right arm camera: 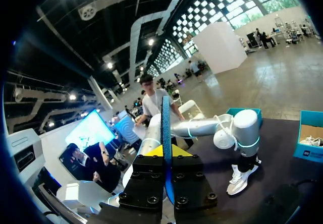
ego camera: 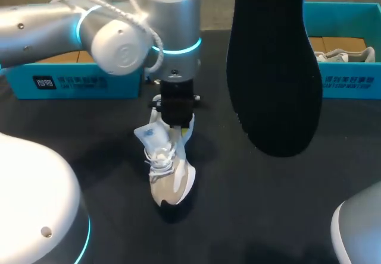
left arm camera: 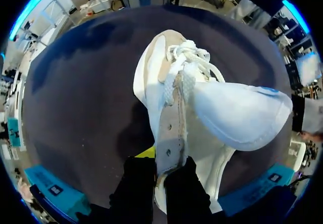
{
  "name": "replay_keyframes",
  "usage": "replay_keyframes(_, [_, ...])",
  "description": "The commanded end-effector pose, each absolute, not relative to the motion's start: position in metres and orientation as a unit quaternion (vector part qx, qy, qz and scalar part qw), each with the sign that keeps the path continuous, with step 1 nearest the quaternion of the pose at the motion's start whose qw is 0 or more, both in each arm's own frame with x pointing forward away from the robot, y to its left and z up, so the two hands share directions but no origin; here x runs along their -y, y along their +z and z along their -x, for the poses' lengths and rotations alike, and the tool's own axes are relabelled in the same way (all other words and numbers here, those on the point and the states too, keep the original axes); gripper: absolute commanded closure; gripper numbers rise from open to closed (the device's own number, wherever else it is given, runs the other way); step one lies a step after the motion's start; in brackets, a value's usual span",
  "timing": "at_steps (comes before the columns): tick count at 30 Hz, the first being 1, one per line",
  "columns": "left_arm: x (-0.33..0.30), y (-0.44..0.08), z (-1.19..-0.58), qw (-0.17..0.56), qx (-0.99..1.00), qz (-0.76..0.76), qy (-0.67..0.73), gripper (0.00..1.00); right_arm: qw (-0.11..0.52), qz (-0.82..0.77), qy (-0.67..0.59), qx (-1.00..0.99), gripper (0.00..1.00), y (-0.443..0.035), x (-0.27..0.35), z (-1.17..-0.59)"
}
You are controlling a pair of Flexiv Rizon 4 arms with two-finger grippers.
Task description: Take the shoe out of the shoebox, open the shoe tongue, remove and reinsert the insole, then place the shoe into the shoebox
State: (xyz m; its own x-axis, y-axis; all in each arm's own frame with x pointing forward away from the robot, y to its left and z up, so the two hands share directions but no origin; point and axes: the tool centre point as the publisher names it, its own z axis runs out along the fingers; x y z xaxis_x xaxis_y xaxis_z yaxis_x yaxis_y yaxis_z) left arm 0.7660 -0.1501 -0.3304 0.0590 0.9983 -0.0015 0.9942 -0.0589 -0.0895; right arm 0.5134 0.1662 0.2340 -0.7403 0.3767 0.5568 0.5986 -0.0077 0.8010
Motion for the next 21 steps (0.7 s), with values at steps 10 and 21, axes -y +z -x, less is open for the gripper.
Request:
replay_keyframes(10, [0.177,-0.352,-0.767,0.078,0.675,0.734,-0.009,1.0,0.09,0.35,-0.617,0.699,1.0,0.235,-0.168,-0.514])
replay_keyframes(21, [0.176,-0.365,-0.77,0.091,0.678,0.729,-0.009,1.0,0.09,0.35,-0.617,0.699,1.0,0.235,-0.168,-0.514])
